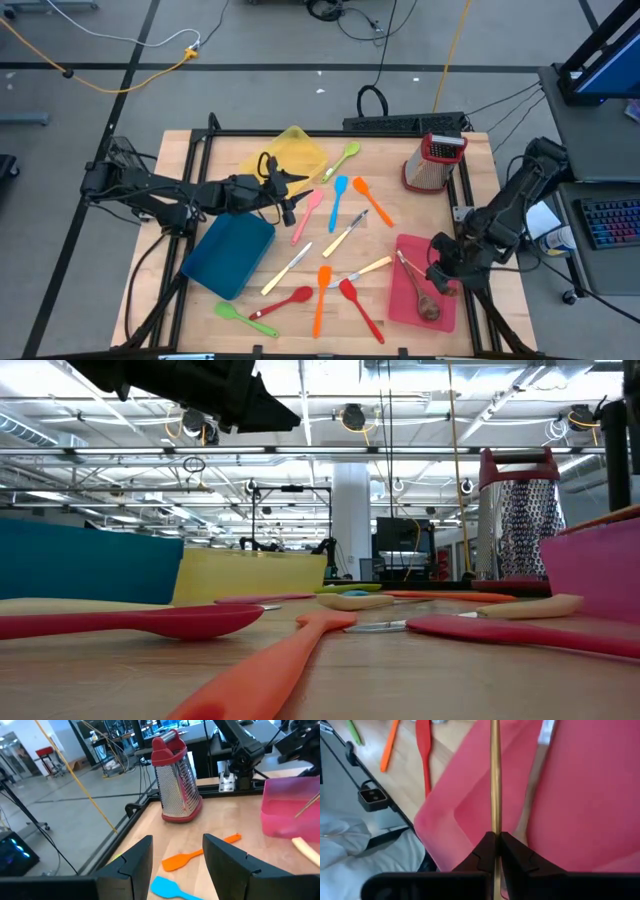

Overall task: Pick & Place Kitchen Items
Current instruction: Put the gold serving spoon into the pink bin, then put the red serving spoon into the pink bin

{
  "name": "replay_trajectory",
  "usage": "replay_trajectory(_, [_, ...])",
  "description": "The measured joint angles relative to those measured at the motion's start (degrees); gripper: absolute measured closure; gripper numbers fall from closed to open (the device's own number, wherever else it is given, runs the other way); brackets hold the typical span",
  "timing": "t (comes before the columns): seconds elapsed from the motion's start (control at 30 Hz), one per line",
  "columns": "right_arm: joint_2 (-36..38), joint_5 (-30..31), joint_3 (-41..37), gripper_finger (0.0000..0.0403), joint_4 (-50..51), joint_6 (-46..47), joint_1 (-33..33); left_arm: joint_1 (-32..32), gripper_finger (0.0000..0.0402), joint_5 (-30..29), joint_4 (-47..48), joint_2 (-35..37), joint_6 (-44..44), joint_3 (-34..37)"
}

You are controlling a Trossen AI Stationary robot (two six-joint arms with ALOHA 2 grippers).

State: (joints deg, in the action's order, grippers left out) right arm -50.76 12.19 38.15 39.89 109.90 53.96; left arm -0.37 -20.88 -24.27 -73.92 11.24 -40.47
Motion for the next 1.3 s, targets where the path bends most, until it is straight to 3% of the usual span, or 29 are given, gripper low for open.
replay_trajectory(0.27, [-2.2, 1.7, 0.0, 0.0394, 1.9, 10.6, 5.6, 0.0, 0.0224, 0.0, 0.0, 0.0, 2.1, 0.0])
replay_trajectory(0.53, [-9.0, 4.1, -3.4, 0.0394, 4.7, 15.3, 1.9, 0.0, 0.0224, 0.0, 0.0, 0.0, 2.0, 0.0])
replay_trajectory(0.77, [-12.6, -2.5, -8.3, 0.0389, -4.8, 12.1, -3.6, 0.0, 0.0224, 0.0, 0.0, 0.0, 1.7, 0.0])
replay_trajectory(0.97, [-12.3, -5.0, -8.5, 0.0341, -5.5, 8.3, -4.9, 0.0, 0.0224, 0.0, -0.1, 0.0, 1.6, 0.0])
replay_trajectory(1.13, [-10.4, -4.8, -8.7, 0.0309, -6.0, 5.2, -4.9, 0.0, 0.0224, 0.0, -0.1, 0.0, 1.6, 0.0])
replay_trajectory(1.3, [-5.4, -3.5, -8.9, 0.0308, -6.8, 0.9, -4.9, 0.0, 0.0224, 0.0, -0.1, 0.0, 0.1, 0.0])
